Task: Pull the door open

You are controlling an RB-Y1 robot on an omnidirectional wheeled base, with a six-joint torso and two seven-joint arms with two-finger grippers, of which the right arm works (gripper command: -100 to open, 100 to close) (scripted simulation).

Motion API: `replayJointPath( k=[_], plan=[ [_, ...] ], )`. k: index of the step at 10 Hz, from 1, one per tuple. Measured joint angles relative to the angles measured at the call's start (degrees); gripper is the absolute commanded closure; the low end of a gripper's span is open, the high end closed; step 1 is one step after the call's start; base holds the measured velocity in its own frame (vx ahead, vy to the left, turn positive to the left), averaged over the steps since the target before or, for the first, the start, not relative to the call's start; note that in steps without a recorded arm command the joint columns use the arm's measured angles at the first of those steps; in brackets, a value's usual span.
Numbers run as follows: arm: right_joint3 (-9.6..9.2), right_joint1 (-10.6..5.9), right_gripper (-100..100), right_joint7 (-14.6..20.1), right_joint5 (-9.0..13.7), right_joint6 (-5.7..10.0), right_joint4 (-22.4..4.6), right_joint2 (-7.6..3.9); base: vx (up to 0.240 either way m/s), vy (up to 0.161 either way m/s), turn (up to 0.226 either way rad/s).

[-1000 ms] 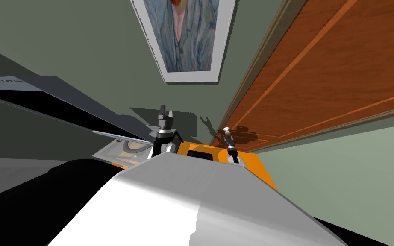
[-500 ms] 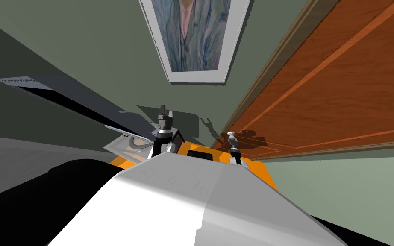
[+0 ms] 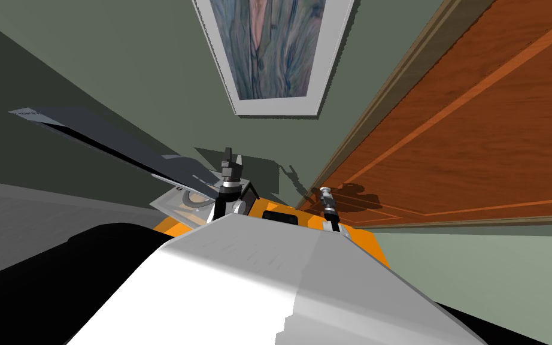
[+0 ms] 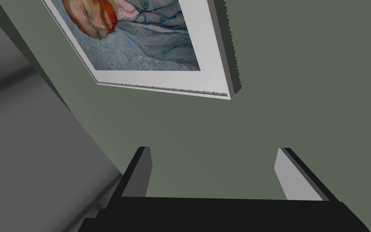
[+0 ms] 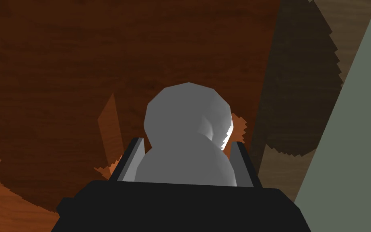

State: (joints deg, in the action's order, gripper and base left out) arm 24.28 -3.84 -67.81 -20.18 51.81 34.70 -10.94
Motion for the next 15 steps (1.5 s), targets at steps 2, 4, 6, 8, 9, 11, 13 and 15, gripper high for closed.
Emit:
replayJointPath(
  k=[2, 4, 6, 8, 9, 11, 13, 15],
  plan=[
    [0.0, 0.01, 100, 0.0, -0.01, -0.02, -0.02, -0.02, 0.0, 0.0, 0.0],
    [0.0, 0.01, 100, 0.0, -0.01, -0.02, -0.03, -0.02, -0.006, -0.004, 0.015],
    [-0.17, 0.01, 100, 2.24, 0.53, -0.11, -0.04, -0.14, -0.021, -0.013, 0.036],
    [-0.38, -0.04, 100, 4.69, 1.07, -0.15, -0.03, -0.19, -0.026, -0.012, 0.04],
    [-0.51, -0.06, 100, 6.25, 1.46, -0.15, -0.02, -0.23, -0.037, -0.015, 0.046],
    [-0.76, -0.05, 100, 8.92, 2.02, -0.25, 0.11, -0.22, -0.023, -0.008, 0.02],
    [-1.0, -0.02, 100, 11.7, 2.73, -0.29, 0.12, -0.3, -0.026, -0.011, 0.034],
    [-1.2, -0.09, 100, 14.13, 3.32, -0.26, 0.02, -0.37, -0.027, -0.012, 0.053]
  ],
)
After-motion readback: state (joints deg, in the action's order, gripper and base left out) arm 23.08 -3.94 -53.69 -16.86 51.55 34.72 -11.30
